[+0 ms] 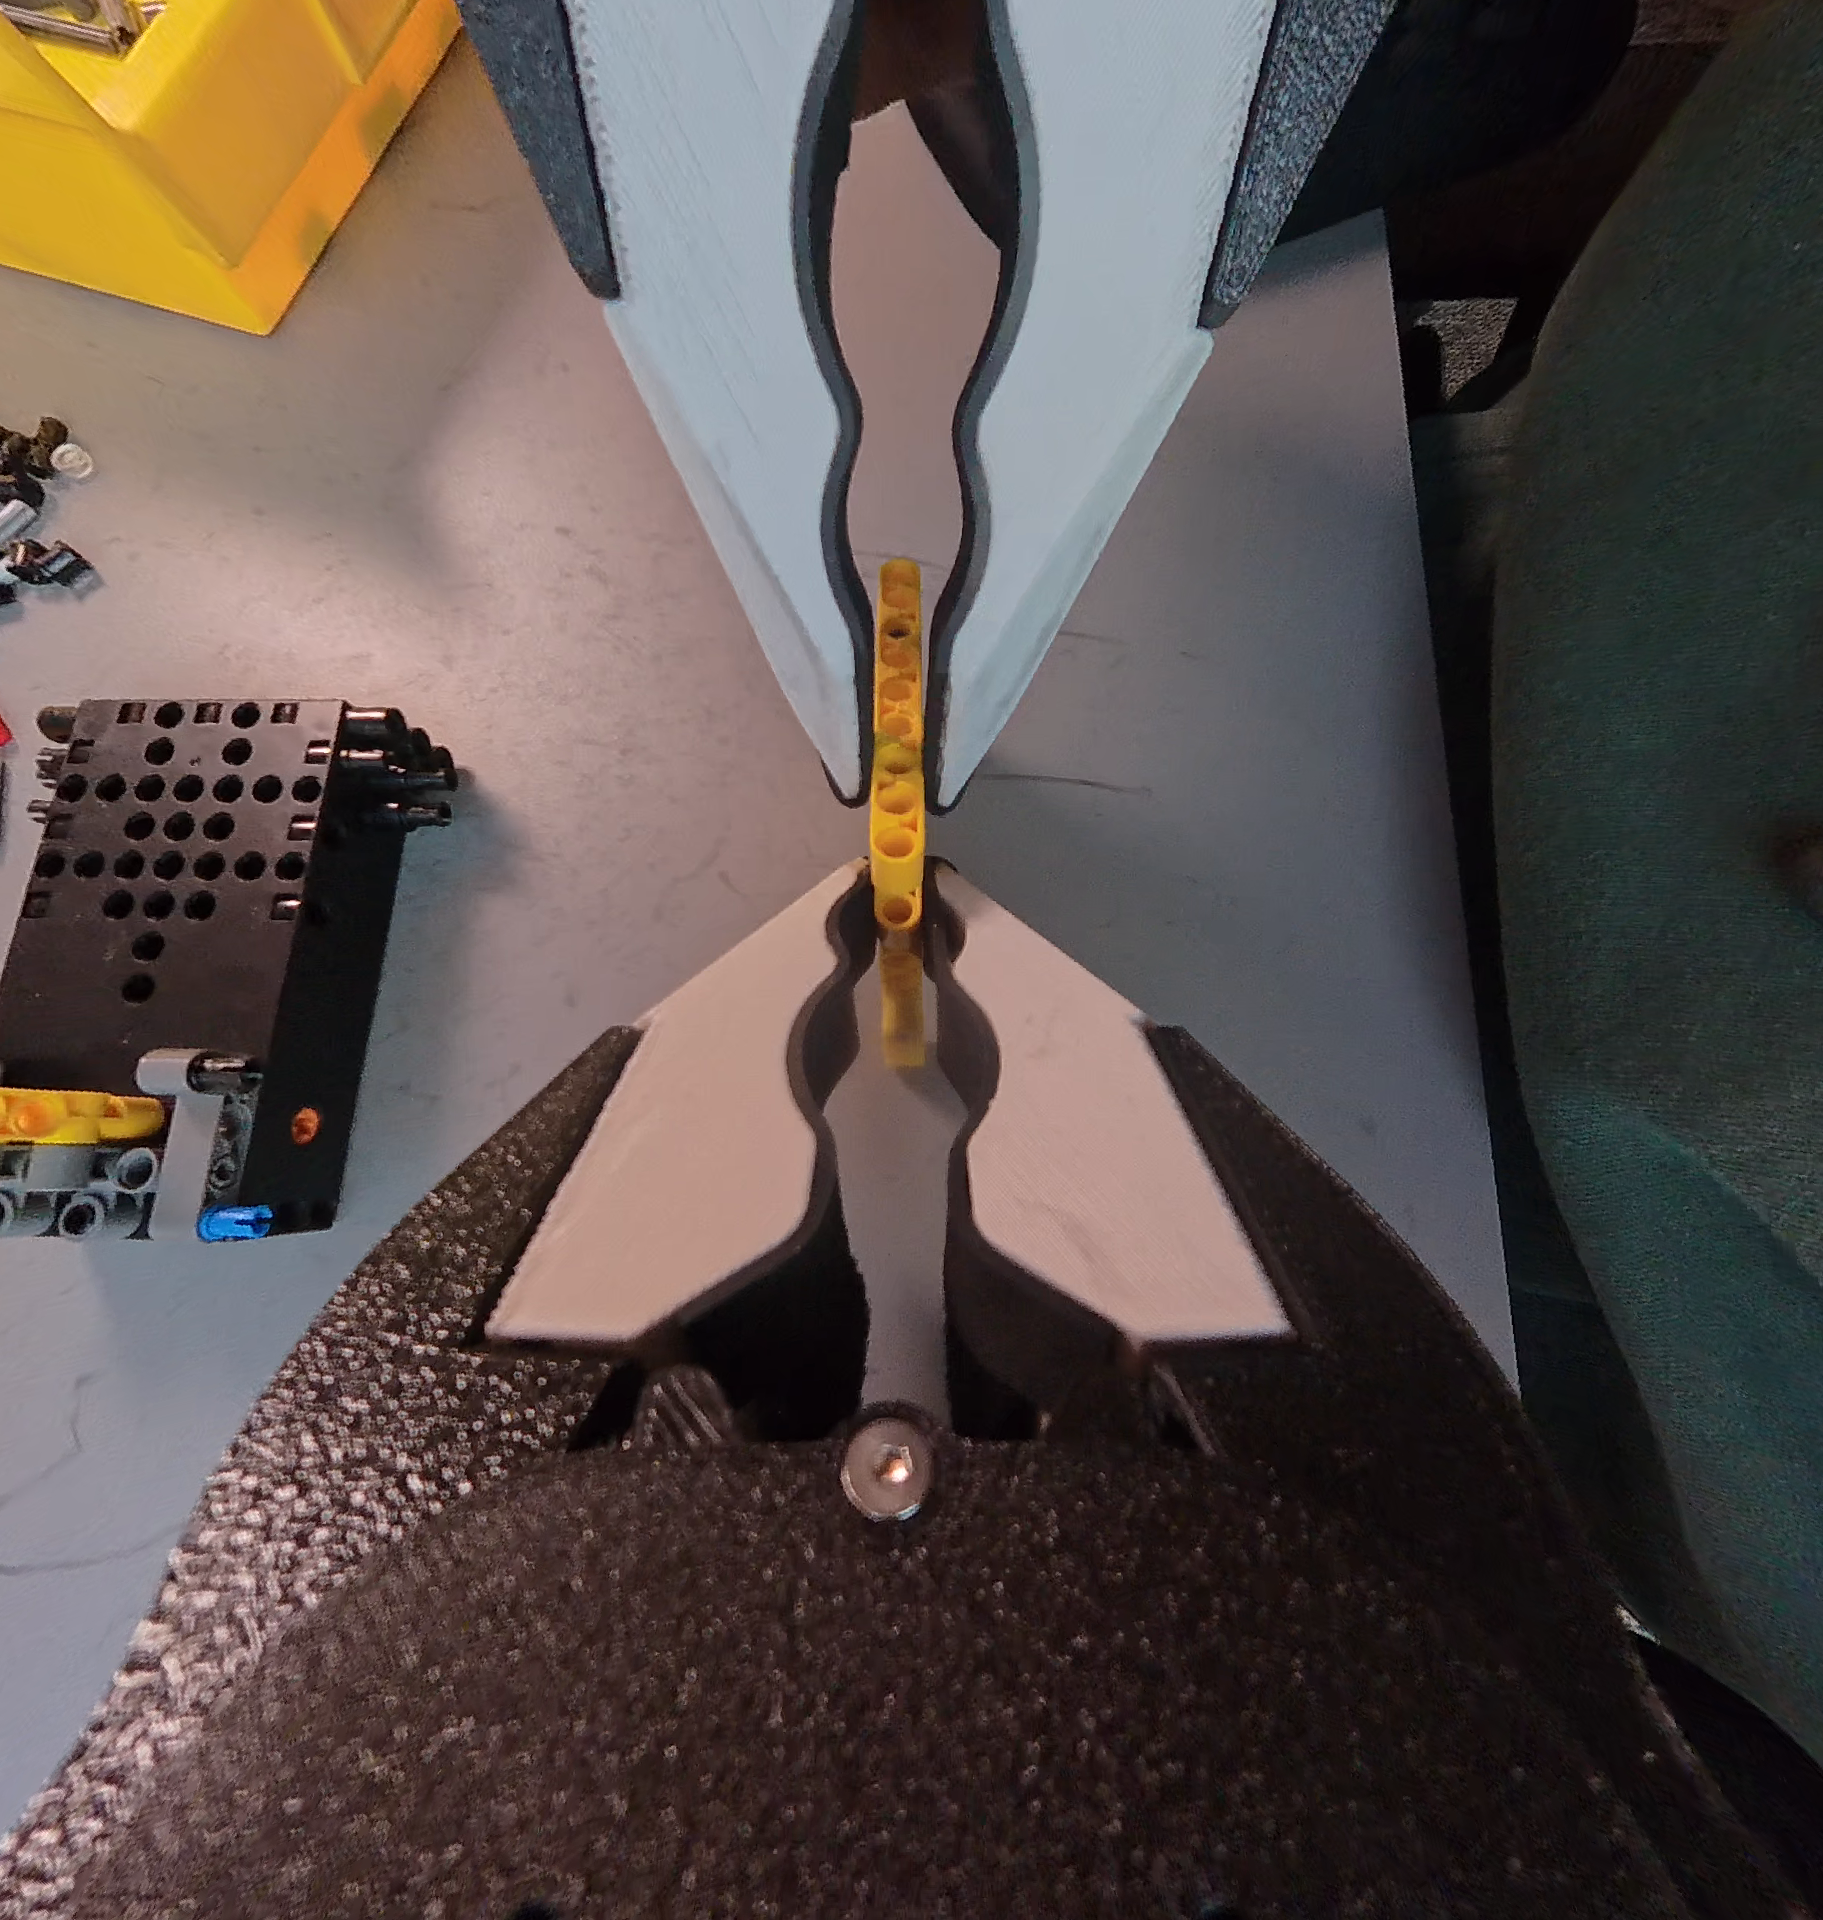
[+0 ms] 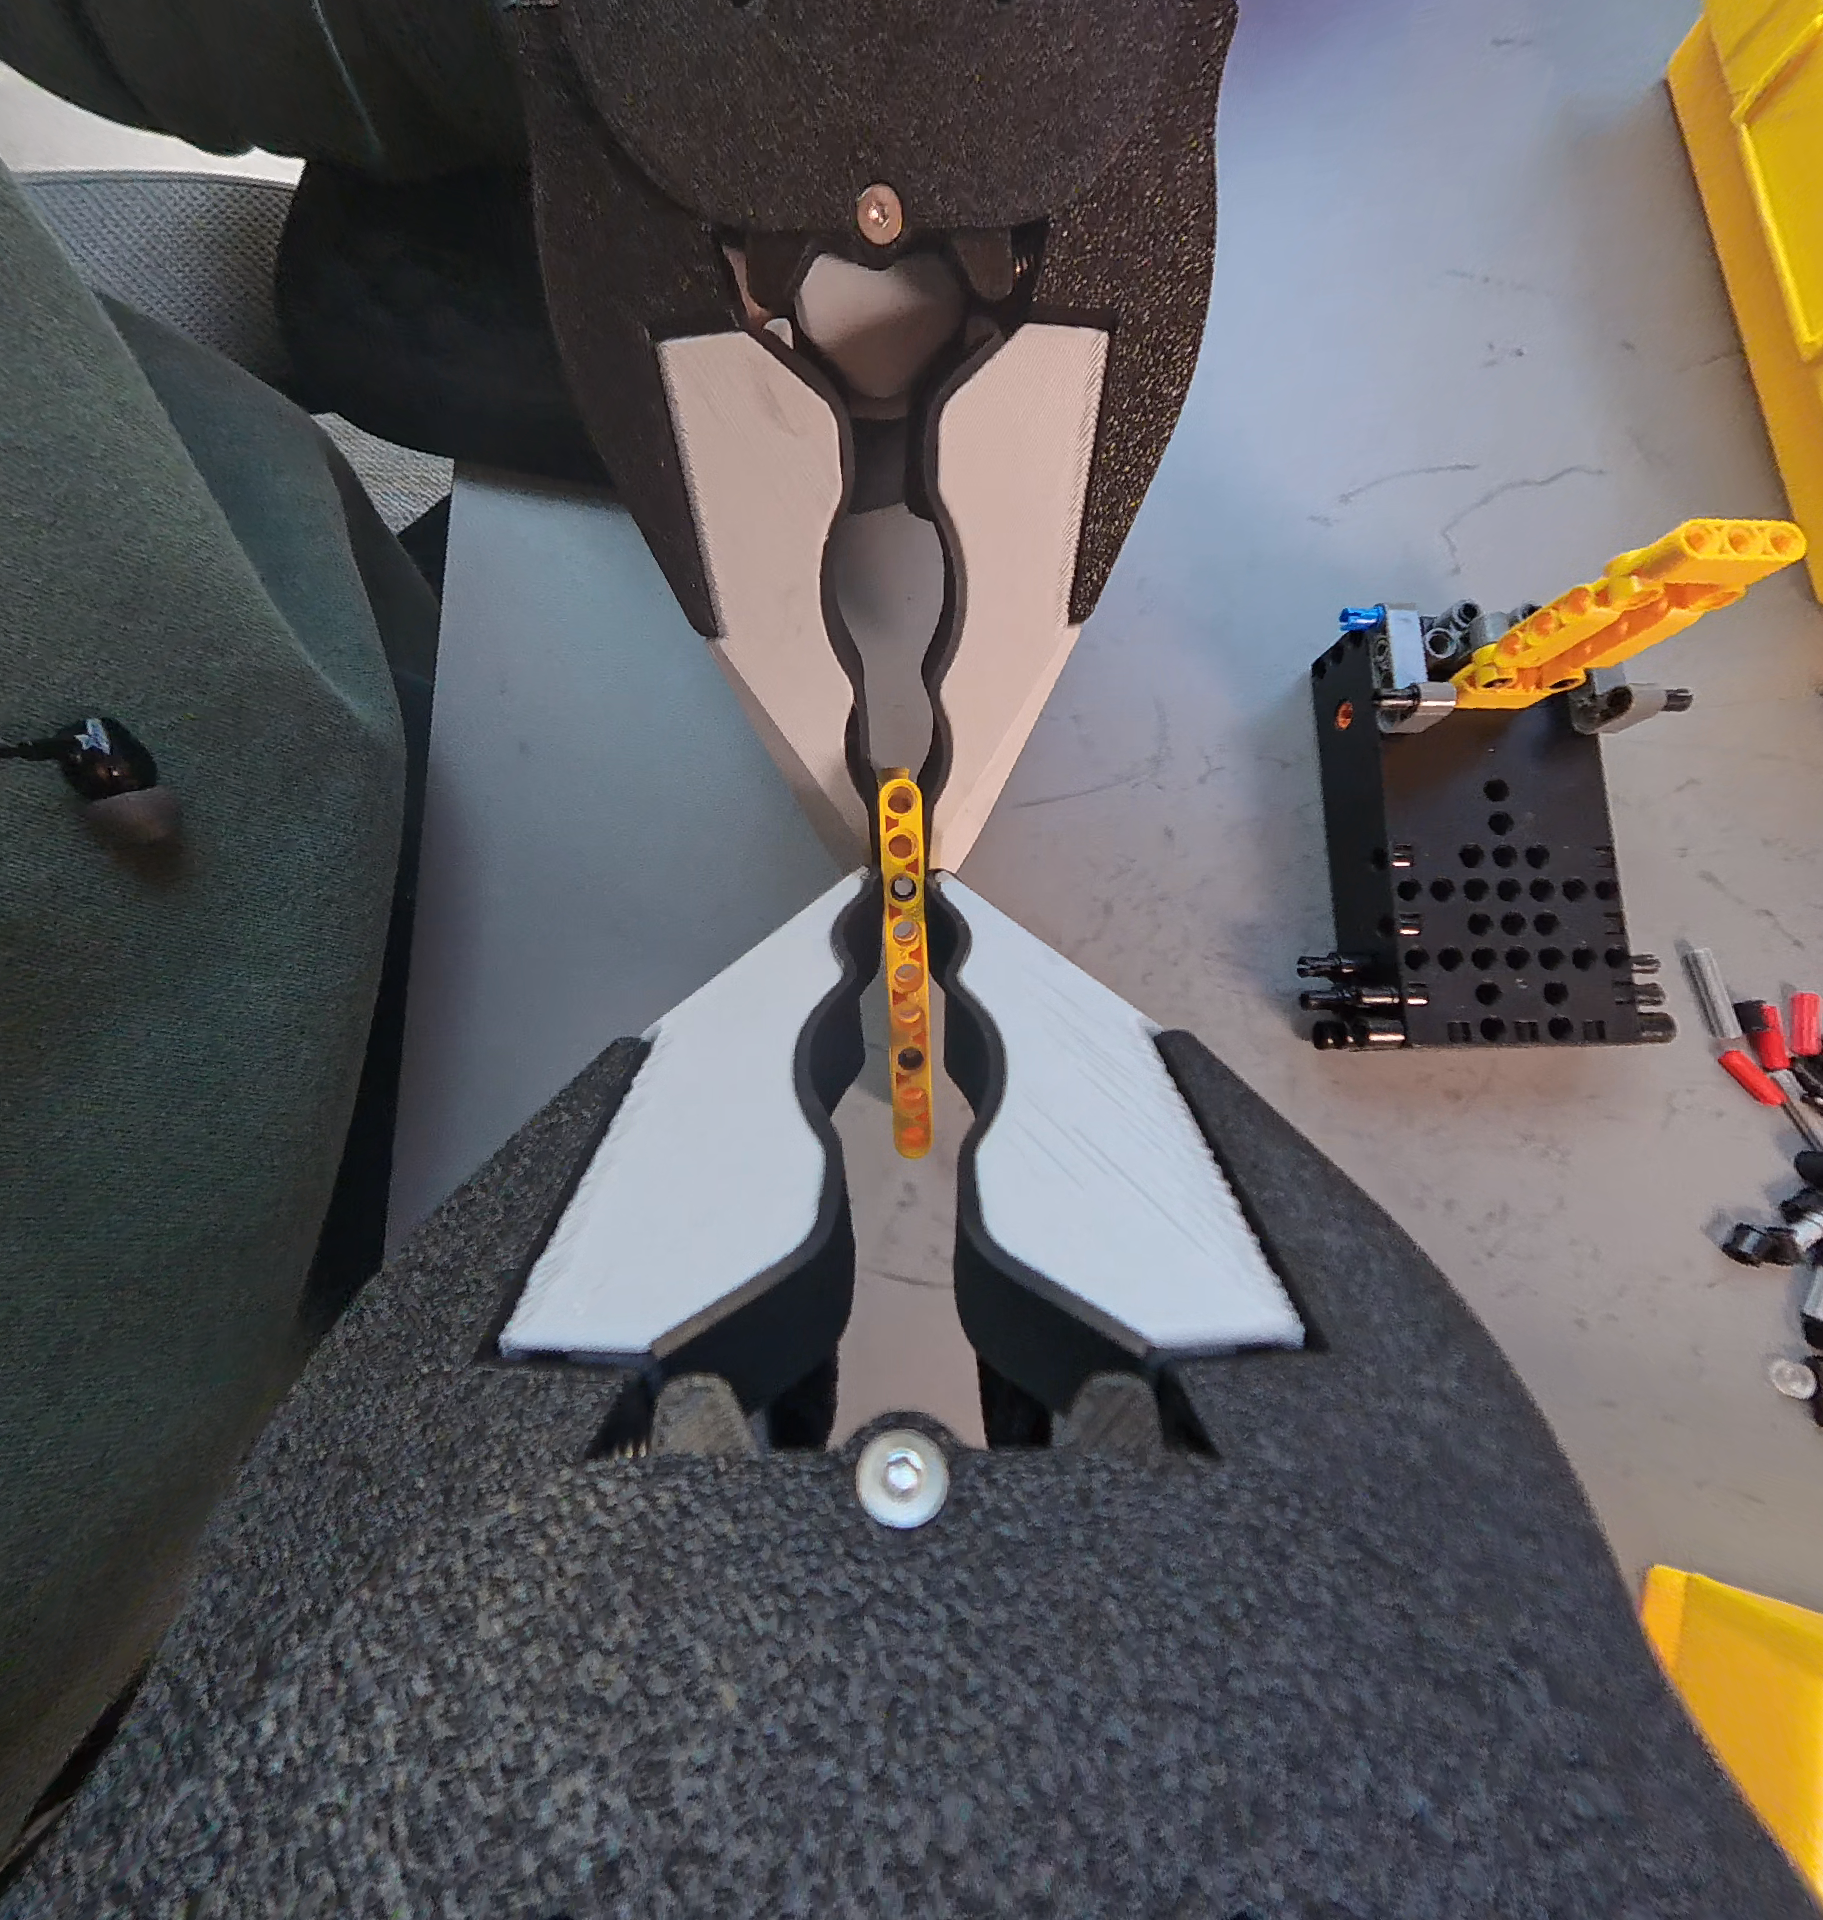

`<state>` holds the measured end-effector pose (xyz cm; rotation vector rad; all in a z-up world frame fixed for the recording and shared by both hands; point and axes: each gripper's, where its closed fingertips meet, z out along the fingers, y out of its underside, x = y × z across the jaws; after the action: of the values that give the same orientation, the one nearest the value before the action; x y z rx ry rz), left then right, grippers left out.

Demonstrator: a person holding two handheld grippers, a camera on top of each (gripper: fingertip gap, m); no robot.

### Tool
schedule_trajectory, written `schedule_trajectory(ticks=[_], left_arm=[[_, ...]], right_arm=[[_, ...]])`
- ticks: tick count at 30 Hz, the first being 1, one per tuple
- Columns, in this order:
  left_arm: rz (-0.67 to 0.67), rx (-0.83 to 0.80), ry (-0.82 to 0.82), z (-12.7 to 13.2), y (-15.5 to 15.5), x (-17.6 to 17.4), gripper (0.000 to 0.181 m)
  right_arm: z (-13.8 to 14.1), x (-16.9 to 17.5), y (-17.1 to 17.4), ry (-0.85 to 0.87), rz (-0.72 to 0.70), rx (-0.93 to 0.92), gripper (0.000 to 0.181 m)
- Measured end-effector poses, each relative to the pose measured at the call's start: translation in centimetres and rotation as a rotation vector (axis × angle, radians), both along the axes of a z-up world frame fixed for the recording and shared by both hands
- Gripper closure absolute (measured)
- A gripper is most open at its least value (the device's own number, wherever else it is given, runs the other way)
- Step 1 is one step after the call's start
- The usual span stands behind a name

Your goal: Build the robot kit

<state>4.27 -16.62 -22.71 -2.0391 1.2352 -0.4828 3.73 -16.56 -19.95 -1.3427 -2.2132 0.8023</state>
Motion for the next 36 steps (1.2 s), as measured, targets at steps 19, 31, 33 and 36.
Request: schedule_trajectory(ticks=[19,31,33,36], left_arm=[[-0.008,-0.011,-0.007,0.0,0.0,0.2,0.174],[-0.012,-0.017,-0.009,-0.1,-0.1,0.3,0.174],[-0.010,-0.027,-0.015,-0.1,-0.1,0.3,0.175],[-0.009,-0.044,-0.028,-0.1,-0.1,0.3,0.175]], right_arm=[[-0.6,0.2,-0.1,0.048,0.005,-0.002,0.173],[-0.9,2.3,0.9,-0.051,0.000,0.069,0.174],[-0.9,2.2,0.9,-0.065,-0.002,0.074,0.174],[-1.0,2.0,1.1,-0.083,-0.014,0.067,0.174]])
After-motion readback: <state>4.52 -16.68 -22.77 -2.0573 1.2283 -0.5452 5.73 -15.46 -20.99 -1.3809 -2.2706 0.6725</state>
